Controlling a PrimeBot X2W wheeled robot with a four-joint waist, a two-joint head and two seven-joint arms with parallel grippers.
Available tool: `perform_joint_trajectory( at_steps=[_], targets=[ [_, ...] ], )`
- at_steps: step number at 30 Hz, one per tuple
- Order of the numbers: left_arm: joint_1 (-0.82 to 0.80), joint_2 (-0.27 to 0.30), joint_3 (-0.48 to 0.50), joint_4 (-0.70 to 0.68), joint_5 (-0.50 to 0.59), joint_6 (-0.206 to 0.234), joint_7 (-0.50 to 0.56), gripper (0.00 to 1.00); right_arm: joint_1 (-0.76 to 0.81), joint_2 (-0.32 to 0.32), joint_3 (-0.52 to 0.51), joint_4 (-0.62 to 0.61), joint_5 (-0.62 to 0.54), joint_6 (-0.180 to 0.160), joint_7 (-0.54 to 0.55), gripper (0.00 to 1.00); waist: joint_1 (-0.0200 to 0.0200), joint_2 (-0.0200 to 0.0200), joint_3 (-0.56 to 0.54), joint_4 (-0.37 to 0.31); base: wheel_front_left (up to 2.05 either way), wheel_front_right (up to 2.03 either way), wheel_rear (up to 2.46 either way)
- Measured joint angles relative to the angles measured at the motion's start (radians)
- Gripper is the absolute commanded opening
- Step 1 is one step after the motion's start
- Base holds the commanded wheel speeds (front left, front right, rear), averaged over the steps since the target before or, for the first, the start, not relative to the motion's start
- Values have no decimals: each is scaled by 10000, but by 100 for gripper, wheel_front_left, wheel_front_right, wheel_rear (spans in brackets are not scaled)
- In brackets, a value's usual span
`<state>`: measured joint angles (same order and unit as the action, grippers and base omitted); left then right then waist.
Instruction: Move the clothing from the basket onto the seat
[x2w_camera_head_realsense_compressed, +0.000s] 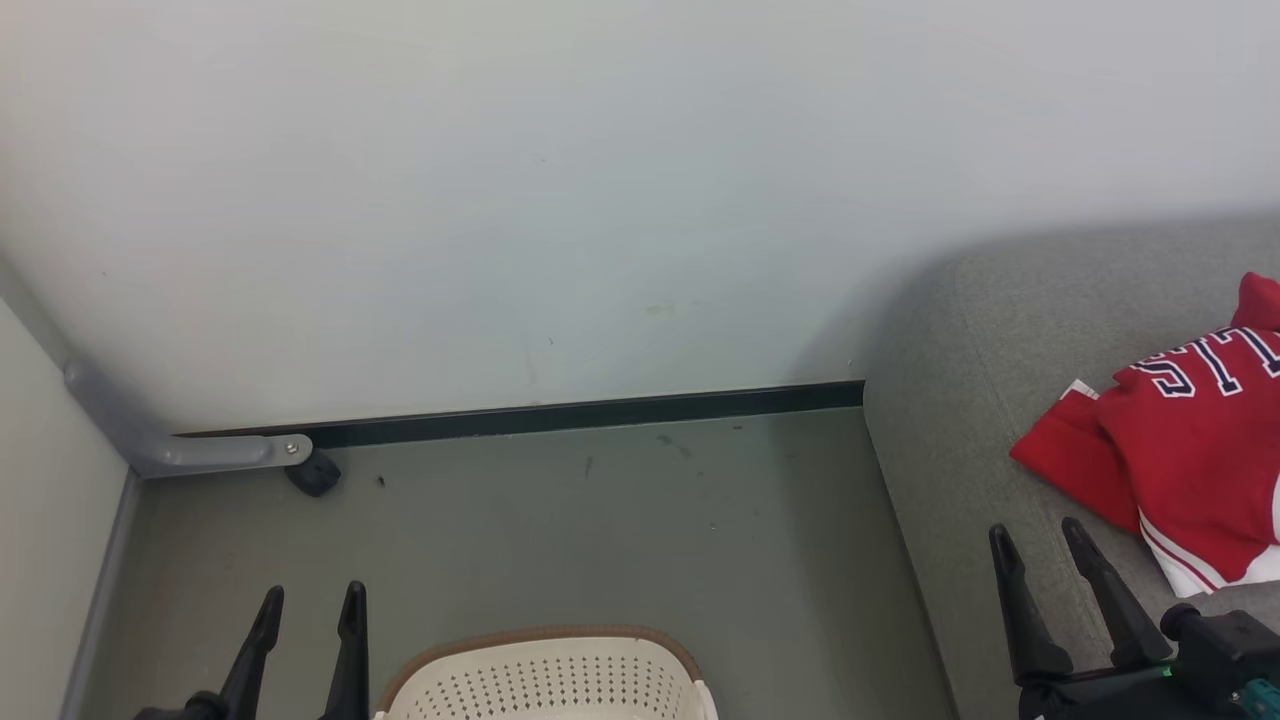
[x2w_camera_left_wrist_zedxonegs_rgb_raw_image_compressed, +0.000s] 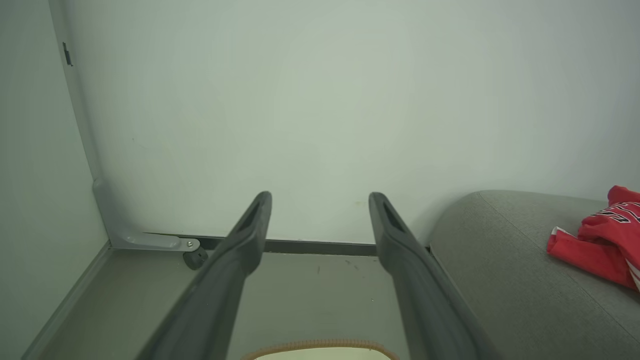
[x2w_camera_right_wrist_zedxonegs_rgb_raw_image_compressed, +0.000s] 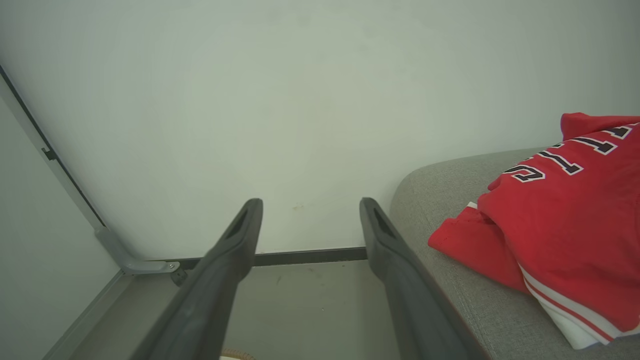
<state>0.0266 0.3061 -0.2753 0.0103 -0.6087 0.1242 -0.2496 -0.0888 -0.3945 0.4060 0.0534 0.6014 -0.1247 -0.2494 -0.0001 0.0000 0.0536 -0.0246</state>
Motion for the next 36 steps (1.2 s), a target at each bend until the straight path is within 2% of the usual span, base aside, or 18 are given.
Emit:
perform_joint_trajectory(
  at_steps=[16,36],
  targets=[
    [35,-301,460,-138,604,2,0,100,18,431,-424,-107,-844,0,-2,100,1,0,147,-6,0,0,0],
    [36,-558,566,-150,826,2,0,100,125,748,-721,-65,-1120,35,-4,100,1,0,181,-51,0,0,0]
  ],
)
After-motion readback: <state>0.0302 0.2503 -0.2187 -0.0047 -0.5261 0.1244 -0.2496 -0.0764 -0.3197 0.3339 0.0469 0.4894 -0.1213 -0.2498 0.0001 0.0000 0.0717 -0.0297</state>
